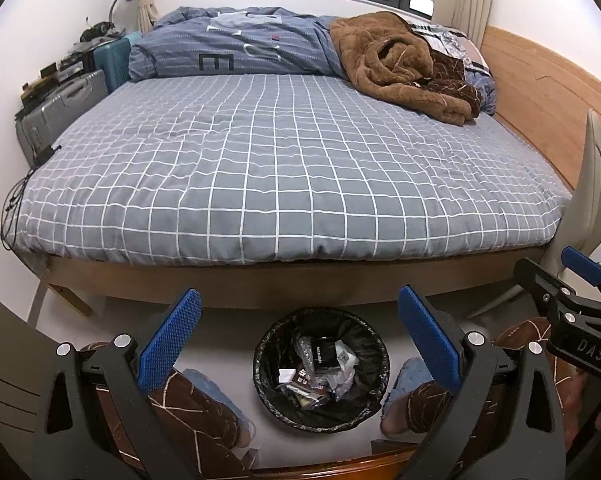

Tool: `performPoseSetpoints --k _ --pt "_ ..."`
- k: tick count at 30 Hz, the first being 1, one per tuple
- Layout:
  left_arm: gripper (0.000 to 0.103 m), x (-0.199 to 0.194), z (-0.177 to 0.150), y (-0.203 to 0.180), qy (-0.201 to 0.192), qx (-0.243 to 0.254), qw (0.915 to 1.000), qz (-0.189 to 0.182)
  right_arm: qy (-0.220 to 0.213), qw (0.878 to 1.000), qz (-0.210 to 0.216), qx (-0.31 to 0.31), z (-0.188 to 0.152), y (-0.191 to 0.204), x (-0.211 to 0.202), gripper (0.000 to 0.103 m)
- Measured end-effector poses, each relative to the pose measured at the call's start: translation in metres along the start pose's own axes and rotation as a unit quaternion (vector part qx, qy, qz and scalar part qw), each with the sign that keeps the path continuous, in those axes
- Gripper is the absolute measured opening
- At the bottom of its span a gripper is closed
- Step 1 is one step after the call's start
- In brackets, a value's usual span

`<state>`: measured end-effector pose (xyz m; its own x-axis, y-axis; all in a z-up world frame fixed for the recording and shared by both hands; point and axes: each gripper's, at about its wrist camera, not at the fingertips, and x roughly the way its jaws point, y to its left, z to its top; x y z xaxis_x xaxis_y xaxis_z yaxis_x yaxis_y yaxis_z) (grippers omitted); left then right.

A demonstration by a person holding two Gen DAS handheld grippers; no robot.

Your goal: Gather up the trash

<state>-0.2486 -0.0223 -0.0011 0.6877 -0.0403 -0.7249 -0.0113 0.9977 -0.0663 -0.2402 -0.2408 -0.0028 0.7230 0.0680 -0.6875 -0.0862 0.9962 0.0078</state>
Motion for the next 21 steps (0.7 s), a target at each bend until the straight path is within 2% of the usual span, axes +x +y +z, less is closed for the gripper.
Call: performPoseSetpoints --k 16,21 --pt "0.097 0.0026 -0.001 0.0013 -0.001 0.011 0.9997 0.021 0.004 1.0 0.003 -0.005 -0.0012 0.0038 0.0053 0.095" --pt "0.097 0.0027 -0.0005 0.0021 0.001 0.006 0.9998 0.018 0.003 1.0 0.002 -0.005 -0.0021 0.0052 0.0048 0.095"
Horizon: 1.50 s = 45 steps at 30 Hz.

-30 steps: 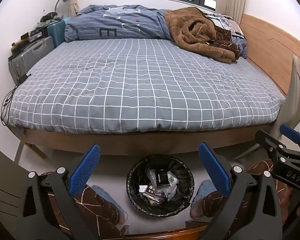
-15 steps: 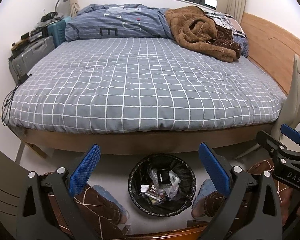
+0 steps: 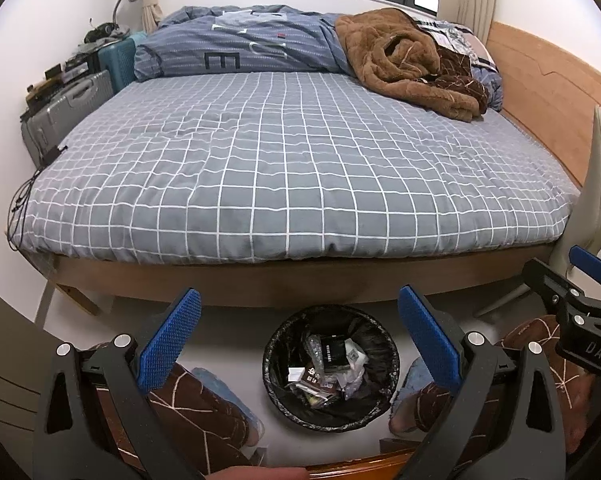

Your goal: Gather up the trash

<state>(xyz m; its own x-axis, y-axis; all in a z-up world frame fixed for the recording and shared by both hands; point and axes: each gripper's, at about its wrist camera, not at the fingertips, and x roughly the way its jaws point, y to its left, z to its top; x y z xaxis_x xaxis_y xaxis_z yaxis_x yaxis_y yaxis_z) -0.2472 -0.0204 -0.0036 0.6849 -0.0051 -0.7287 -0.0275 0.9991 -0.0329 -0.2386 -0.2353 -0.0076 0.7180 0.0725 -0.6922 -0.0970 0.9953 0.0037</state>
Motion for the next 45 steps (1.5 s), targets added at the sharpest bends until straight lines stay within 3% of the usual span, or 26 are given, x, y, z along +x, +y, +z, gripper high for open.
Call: performPoseSetpoints --k 11,27,45 --pt "0.097 0.0013 -0.0019 -0.0053 0.0 0.013 0.9999 0.007 0.001 1.0 0.001 -0.002 -0.003 0.0023 0.0012 0.095" --pt "0.097 0.0017 -0.003 -0.0041 0.007 -0.002 0.9998 -0.019 0.0 1.0 0.002 -0.001 -0.0039 0.0017 0.0014 0.095" --pt "0.097 0.0008 -0.0029 -0.0057 0.006 0.01 0.9999 -0.009 0.0 1.0 0.003 0.0 -0.0056 0.003 0.0021 0.095"
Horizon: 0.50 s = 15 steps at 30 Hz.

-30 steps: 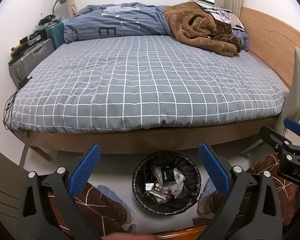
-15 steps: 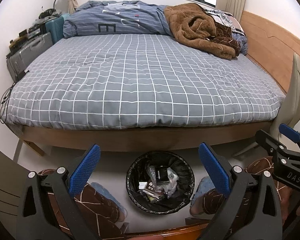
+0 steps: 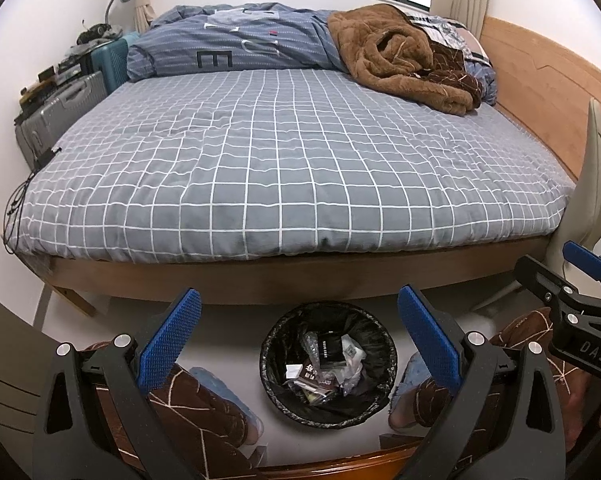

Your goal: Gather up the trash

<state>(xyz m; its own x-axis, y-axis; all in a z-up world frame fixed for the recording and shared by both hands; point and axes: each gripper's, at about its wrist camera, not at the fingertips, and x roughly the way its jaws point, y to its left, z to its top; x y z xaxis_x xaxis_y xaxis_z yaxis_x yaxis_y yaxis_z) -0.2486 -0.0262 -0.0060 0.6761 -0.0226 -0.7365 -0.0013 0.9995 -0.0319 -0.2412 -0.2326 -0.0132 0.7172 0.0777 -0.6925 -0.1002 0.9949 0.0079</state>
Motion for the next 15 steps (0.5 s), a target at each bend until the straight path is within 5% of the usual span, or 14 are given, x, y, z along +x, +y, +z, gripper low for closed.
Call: performPoseSetpoints --k 15 --pt "0.097 0.0024 -0.0015 0.0007 0.002 0.005 1.0 0.001 -0.002 1.0 0.013 0.0 -0.0043 0.0003 -0.0008 0.095"
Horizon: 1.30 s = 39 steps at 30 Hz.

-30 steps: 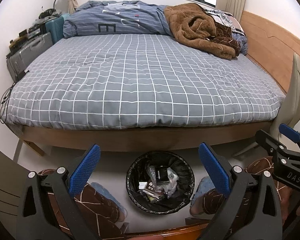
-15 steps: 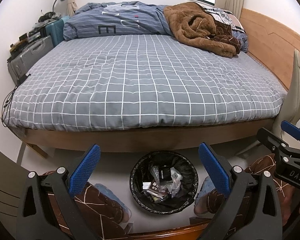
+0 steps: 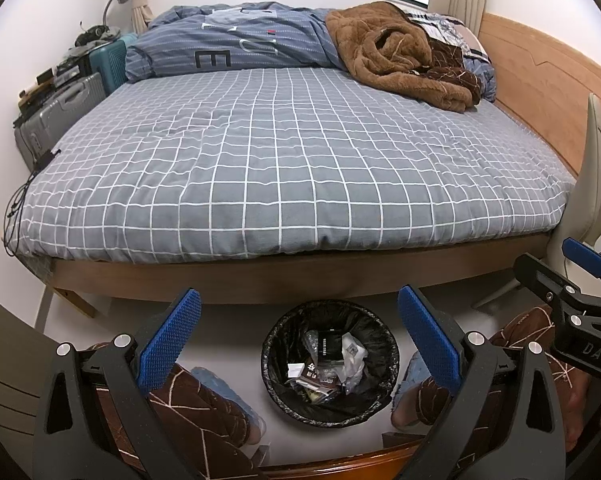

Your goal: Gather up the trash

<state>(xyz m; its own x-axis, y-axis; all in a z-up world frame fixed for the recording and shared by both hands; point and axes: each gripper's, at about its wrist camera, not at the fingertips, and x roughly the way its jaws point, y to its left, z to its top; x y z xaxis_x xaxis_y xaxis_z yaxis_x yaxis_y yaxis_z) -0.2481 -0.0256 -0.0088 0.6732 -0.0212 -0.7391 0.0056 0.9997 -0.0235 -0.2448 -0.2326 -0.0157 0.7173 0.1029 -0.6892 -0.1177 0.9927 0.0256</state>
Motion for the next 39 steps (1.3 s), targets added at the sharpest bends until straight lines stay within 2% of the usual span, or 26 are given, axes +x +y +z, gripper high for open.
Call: performPoseSetpoints --k 39 --pt "0.097 0.0026 -0.001 0.0019 0.0 0.0 1.0 0.001 0.0 1.0 0.005 -0.003 0.0028 0.0017 0.0 0.095"
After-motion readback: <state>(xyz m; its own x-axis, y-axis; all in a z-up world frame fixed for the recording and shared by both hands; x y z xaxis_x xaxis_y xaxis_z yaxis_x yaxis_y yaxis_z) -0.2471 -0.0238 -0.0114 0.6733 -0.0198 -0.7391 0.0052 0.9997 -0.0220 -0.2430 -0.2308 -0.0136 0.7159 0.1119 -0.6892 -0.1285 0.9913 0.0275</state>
